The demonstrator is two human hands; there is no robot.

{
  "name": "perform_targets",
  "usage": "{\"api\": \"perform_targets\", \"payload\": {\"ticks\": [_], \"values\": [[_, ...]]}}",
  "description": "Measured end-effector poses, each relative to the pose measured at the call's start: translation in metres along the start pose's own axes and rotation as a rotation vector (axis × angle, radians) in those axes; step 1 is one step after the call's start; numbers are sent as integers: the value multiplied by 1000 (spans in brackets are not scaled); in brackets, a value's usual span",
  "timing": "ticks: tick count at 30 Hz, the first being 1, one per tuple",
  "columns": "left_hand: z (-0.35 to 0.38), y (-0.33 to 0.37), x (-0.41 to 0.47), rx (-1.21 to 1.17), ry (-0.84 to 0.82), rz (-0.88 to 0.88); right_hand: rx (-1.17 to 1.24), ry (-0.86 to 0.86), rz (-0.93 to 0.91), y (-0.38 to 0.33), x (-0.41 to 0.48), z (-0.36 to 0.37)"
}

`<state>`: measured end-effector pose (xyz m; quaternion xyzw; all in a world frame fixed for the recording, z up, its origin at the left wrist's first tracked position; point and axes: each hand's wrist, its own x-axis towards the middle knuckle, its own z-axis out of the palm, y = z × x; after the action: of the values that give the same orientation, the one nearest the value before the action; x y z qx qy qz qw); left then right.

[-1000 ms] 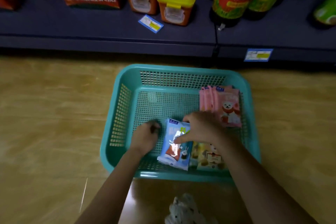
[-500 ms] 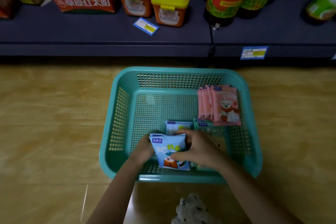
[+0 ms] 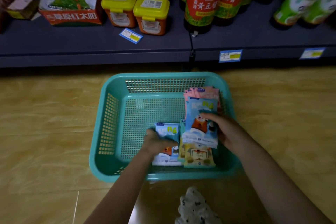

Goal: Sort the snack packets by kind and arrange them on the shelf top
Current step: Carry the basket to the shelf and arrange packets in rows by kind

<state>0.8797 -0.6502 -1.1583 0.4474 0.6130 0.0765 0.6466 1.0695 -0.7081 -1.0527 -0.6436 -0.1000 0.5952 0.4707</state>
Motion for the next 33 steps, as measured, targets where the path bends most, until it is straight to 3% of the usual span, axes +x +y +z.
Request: {"api": "perform_targets", "payload": {"ticks": [6,11,14,22,27,33], "values": [[6,18,-15,103,16,-93,90,28,36,1,-6,-10],[6,-10,12,74,21,-68,109,42,33,4,-6,-7],[6,25,-40,-85,77,-12,118,56,33,6,-6,-6],[-50,72,-55,-419,147,66,70,10,-33,-5,-4,10],[-113,137,-108,-454,126,87,-85,-12,-121,-64,-33,45],[-182,249,-267,-522,174,103,-149,-84,-169,-220,-163,100]]}}
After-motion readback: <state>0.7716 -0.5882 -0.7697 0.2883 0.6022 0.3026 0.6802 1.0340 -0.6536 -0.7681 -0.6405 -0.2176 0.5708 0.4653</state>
